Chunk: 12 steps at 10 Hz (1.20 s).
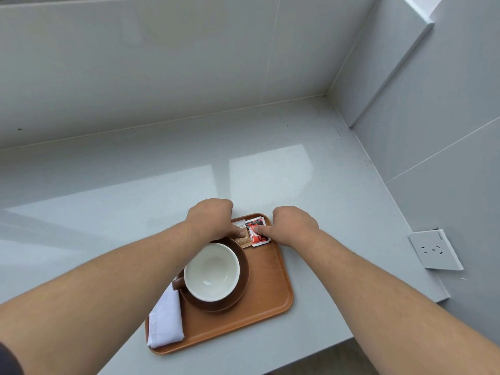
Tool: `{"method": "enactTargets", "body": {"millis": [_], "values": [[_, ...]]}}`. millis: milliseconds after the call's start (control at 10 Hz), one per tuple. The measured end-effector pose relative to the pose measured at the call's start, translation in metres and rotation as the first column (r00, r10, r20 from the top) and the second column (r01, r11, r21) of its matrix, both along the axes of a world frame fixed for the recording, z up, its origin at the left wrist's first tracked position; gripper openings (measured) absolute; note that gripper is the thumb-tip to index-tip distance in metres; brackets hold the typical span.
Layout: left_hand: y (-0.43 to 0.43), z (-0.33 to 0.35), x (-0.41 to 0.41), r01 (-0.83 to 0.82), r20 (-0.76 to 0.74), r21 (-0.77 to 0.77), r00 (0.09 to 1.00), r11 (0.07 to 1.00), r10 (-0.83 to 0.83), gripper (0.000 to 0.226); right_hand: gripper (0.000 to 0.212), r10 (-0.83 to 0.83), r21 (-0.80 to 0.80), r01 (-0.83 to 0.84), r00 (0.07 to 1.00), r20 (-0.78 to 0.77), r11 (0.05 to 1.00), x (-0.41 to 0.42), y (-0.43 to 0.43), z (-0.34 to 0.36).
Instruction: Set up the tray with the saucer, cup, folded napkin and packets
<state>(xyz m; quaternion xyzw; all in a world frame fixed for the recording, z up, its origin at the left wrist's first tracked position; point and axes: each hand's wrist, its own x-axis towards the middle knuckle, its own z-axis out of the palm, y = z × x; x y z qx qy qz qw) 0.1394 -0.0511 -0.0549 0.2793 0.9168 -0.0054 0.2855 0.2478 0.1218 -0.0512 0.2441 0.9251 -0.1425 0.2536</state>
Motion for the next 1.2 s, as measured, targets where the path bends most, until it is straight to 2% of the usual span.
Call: {"method": "enactTargets", "body": {"millis": [500,700,900,1200], "values": [[-0.002,0.005,0.001,0.027,-0.001,0.014,1.0,1.0,-0.027,0.058,0.056,0.069,0.029,-0.069,0.997,0.027,0.997,-0.003,-0.004,0.006],[-0.007,0.006,0.003,0.041,-0.029,0.068,0.999,0.997,-0.039,0.048,0.056,0.117,0.11,-0.107,0.988,-0.096,0.988,-0.002,-0.013,0.01],[-0.017,0.008,0.001,0.017,-0.043,0.138,0.999,0.99,-0.012,0.038,0.059,0.164,0.11,-0.144,0.964,-0.209,0.983,-0.005,-0.023,0.014],[-0.033,0.03,-0.007,-0.011,-0.123,0.232,0.992,0.973,0.04,0.052,0.065,0.234,0.157,-0.192,0.919,-0.316,0.969,-0.024,-0.039,0.032]]}}
